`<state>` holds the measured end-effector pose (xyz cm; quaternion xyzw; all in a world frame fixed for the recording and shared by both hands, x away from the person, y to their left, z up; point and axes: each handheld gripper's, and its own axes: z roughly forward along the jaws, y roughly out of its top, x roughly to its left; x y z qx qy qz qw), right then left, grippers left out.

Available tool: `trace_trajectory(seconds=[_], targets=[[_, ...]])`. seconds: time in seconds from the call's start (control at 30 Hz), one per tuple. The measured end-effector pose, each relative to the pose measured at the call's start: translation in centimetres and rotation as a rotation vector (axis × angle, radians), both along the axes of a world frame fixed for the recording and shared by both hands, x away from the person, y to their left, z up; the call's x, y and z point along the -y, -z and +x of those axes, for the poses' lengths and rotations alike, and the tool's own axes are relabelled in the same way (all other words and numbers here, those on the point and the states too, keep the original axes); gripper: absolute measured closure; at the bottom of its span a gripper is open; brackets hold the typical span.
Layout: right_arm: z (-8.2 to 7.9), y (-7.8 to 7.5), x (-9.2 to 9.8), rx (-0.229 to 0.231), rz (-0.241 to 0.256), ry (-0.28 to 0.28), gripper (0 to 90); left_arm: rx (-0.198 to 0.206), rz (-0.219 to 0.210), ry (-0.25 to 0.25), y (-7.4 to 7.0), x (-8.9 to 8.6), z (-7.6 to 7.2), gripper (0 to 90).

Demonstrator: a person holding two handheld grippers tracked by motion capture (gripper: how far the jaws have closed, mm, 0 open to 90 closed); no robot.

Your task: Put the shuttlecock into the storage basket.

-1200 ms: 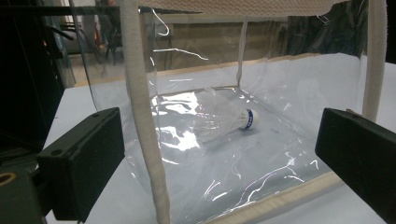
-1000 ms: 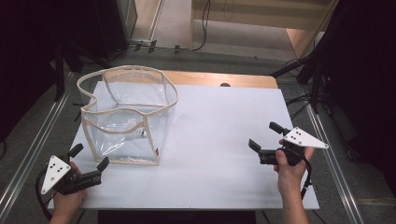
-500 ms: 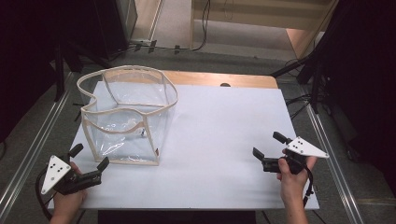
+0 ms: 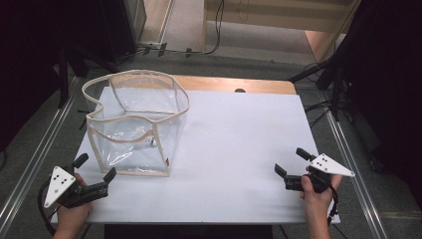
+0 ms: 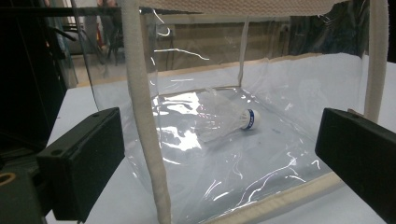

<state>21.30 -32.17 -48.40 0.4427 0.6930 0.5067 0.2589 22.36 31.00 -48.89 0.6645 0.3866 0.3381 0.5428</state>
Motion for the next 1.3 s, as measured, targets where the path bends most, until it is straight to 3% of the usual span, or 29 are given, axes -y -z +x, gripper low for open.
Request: trace_trajectory(seconds=[0.17,0.63,0.87,1.3], targets=[[-0.5,0.5,0.6,-0.008,0.015,0.008,0.0,0.000,0.000,0.001,0.0,0.0,0.0,2.1],[-1.6,1.6,1.2,-0.030,-0.004,0.017,0.0,-0.001,-0.001,0.009,0.0,-0.1,0.0,2.1],[-2.4,1.9,2.7,0.000,0.038,0.028,0.0,-0.002,-0.002,0.015,0.0,-0.1,0.1,2.2],[-3.0,2.4,4.3,0.014,0.043,0.068,0.0,-0.007,-0.007,0.020,-0.1,-0.2,0.2,2.1]])
